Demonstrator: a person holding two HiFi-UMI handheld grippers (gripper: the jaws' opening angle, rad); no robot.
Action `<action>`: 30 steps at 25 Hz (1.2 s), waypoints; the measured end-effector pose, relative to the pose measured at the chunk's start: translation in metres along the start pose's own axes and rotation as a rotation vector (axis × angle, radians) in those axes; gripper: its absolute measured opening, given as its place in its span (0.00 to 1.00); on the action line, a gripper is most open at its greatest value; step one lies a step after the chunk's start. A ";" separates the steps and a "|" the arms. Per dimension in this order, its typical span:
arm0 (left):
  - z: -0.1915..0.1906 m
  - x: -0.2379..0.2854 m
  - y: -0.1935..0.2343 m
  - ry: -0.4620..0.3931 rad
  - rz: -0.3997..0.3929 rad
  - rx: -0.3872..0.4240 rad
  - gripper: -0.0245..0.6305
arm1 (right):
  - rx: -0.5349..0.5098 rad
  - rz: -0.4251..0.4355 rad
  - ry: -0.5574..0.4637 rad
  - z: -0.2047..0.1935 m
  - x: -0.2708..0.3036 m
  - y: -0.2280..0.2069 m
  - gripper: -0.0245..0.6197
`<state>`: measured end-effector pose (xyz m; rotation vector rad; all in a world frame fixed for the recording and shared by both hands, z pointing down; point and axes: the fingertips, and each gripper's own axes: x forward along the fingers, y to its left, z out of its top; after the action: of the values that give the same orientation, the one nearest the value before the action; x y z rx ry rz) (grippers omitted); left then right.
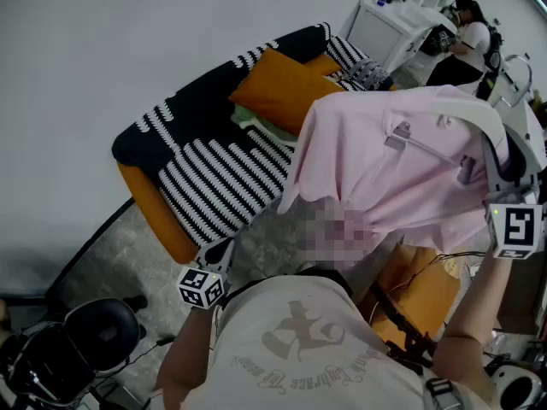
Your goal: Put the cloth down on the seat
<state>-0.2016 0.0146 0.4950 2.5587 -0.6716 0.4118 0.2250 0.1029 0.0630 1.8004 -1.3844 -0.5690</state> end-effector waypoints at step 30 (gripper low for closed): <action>0.050 0.129 -0.129 0.031 -0.131 0.107 0.05 | 0.039 -0.063 0.052 -0.142 0.031 -0.040 0.24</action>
<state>-0.0180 0.0394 0.4574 2.6725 -0.4794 0.4529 0.3634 0.1218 0.1190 1.8828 -1.3155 -0.5277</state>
